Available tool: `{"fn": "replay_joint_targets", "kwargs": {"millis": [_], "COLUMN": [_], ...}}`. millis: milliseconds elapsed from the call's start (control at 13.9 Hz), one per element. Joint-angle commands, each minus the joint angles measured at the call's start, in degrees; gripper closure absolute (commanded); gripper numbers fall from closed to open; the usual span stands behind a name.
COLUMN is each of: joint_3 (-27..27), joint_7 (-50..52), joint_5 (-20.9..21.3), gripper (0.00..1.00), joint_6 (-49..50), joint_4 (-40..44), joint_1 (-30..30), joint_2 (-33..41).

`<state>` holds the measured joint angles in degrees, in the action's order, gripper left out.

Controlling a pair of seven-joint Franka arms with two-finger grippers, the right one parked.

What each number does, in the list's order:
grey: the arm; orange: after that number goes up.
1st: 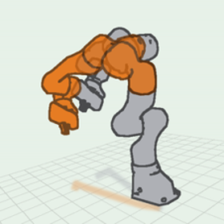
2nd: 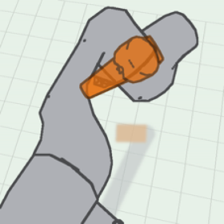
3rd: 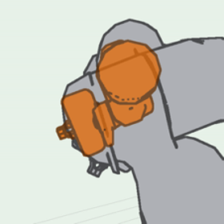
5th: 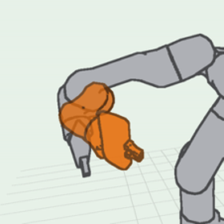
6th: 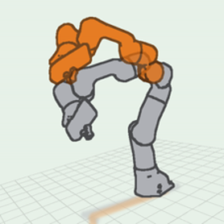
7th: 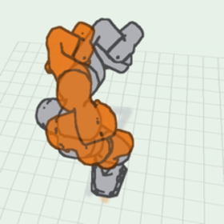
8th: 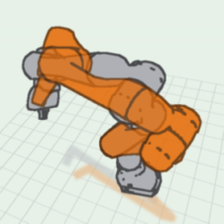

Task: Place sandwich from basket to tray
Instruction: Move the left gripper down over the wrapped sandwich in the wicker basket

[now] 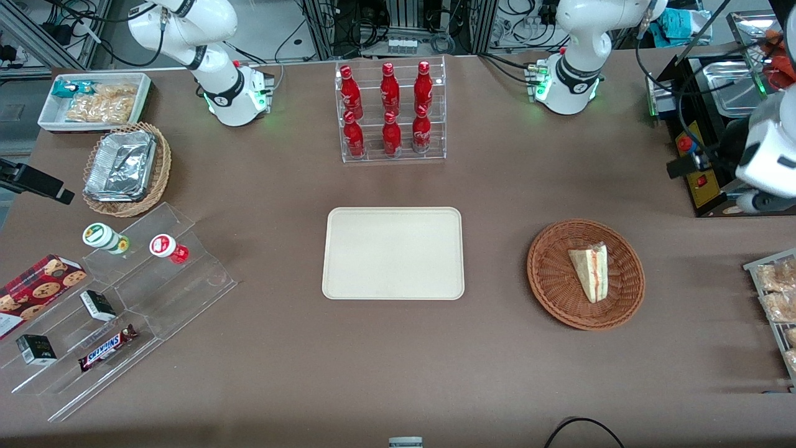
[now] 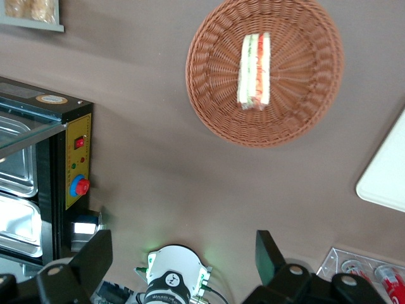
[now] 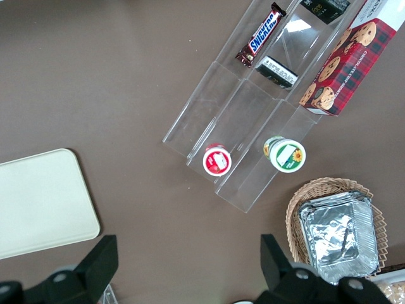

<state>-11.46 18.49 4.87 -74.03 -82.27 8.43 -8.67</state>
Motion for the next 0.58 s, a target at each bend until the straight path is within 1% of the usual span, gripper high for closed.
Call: {"fn": "replay_joint_targets", "kwargs": {"millis": [0,144,288,359,503], "joint_3": [0.2,0.2,0.2,0.1,0.1], "joint_7": [3.5,12.6,12.9,12.8,12.6], "joint_5": [0.4,-0.4,-0.7,-1.6,-5.1], "gripper": [0.0,0.0,0.0,0.0,0.0], "joint_6": [-5.8,-9.6,-12.6,-15.9,-19.9], "joint_4": [0.7,1.1,1.1,0.5,0.7], "joint_1": [0.4,0.6,0.5,0.5,0.4], "joint_2": [-7.0,-12.5,-17.9,-19.1,-22.2]}}
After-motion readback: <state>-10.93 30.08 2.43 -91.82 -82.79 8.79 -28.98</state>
